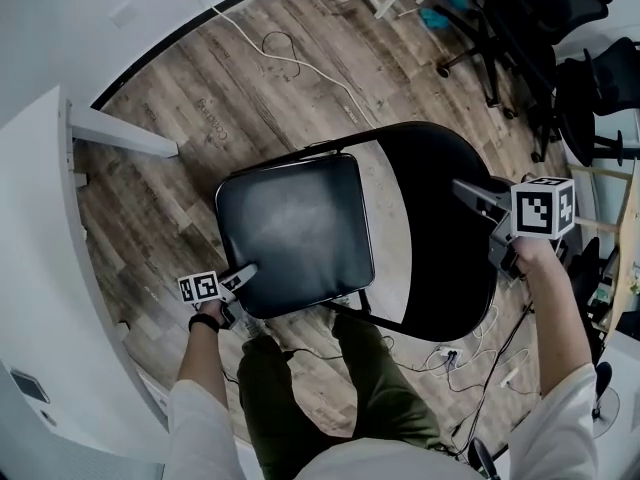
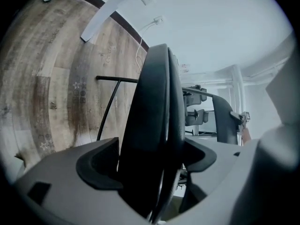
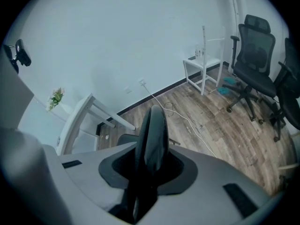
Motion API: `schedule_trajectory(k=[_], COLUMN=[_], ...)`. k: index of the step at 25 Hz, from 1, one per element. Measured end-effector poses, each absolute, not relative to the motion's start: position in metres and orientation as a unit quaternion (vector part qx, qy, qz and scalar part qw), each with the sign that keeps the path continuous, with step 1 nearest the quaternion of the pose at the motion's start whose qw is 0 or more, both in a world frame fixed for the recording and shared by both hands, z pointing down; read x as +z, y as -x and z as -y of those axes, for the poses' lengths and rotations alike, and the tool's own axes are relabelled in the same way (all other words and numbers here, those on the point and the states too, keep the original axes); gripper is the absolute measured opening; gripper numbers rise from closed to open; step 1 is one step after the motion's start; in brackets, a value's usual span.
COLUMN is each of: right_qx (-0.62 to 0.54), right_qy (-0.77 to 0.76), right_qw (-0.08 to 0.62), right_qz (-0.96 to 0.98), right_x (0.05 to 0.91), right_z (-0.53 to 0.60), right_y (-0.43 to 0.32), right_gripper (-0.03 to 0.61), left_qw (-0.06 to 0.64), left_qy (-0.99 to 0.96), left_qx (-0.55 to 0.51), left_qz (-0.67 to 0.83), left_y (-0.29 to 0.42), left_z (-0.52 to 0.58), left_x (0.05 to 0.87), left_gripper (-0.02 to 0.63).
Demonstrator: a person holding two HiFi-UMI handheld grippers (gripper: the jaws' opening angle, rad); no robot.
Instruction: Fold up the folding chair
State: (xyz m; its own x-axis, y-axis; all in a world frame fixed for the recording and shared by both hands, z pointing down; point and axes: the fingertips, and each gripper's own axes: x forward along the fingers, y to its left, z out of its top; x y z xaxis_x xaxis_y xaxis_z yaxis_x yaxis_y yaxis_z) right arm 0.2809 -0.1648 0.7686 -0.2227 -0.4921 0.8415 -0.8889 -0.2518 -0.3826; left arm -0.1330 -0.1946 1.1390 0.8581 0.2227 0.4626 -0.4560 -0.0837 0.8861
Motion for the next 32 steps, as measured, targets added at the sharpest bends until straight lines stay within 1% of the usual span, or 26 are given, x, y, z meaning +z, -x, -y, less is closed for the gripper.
schedule_trajectory(k=[9, 12, 23, 32], right_qx=[0.540, 0.540, 0.543, 0.541], right_qy=[-0.579, -0.580, -0.589, -0.595], right_qw=[0.179, 0.184, 0.200, 0.209], right_qz=[0.585, 0.581, 0.564, 0.557], right_x=[0.717, 0.703, 0.667, 0.651], right_z=[0.166, 0.165, 0.162, 0.159], right_y=[-0.260, -0.256, -0.252, -0.257], right_gripper=[0.077, 0.075, 0.078, 0.081], left_qw=[0.654, 0.652, 0.636, 0.610], left_qy=[-0.700, -0.701, -0.708, -0.716], left_qx=[0.273, 0.272, 0.290, 0.316], left_qz=[0.091, 0.097, 0.103, 0.125], left_y=[0.106, 0.094, 0.048, 0.011], left_z=[0.170, 0.162, 0.133, 0.114], left_x=[1.061, 1.034, 0.957, 0.924], left_gripper=[0.354, 0.345, 0.337, 0.339])
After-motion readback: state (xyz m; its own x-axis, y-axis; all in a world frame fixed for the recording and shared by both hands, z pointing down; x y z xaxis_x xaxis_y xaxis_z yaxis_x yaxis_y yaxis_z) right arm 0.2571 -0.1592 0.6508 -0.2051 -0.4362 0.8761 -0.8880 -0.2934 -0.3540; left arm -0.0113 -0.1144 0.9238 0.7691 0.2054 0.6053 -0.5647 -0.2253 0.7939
